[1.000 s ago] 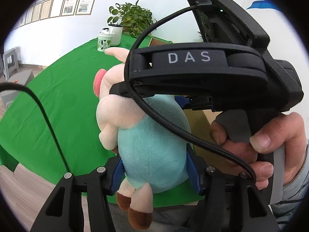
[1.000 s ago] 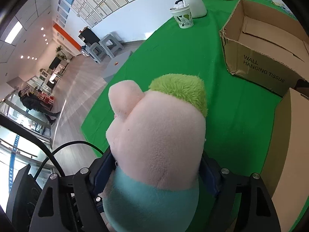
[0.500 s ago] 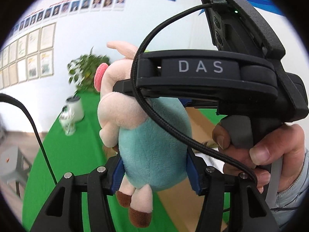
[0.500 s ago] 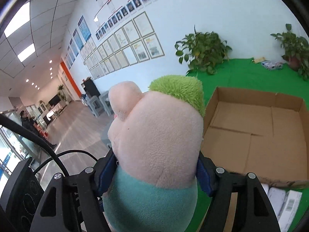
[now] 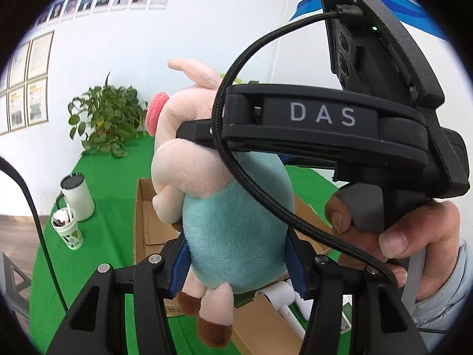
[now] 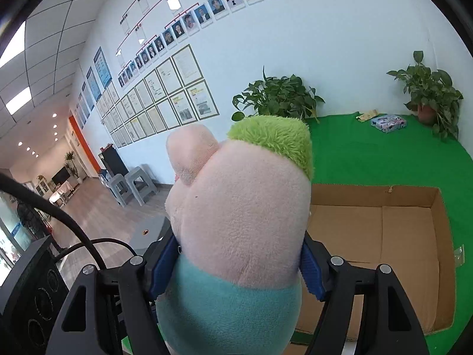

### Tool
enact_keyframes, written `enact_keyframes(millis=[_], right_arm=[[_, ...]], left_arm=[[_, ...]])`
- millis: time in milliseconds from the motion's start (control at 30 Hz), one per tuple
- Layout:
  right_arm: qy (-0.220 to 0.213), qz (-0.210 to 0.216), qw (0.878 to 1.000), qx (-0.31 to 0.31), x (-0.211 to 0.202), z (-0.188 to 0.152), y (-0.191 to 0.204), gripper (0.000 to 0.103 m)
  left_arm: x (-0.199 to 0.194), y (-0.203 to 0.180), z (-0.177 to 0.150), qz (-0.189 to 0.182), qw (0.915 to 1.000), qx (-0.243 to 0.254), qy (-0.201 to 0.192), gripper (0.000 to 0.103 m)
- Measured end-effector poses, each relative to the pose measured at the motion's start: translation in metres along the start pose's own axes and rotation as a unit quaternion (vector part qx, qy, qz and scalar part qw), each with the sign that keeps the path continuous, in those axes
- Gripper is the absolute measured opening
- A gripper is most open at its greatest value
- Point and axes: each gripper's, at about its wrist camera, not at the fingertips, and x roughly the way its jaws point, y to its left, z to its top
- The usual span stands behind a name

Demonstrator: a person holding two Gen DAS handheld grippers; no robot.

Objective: Organize objects
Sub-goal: 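Lift the plush pig with the left gripper and carry it over the open box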

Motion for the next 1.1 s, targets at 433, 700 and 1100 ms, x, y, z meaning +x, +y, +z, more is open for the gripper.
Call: enact_keyframes(millis=[433, 700, 1100], right_arm=[[0.139, 0.004, 0.987, 0.079, 0.246, -0.061, -0.077, 0.07], [0.208, 0.012, 0.968, 0.142, 0.354, -0.139, -0.121, 0.07], [0.225, 0.004, 0.96, 0.164, 0.353, -0.145, -0.118, 0.086]], left_arm=[[0.095, 0.081, -0.045, -0.016, 0.9862, -0.093, 0.137, 0.055], [0.108, 0.094, -0.069, 0.011, 0.9767, -0.109, 0.185, 0.061], [0.089, 0.1, -0.072, -0.002, 0.974, -0.134, 0.183, 0.049]])
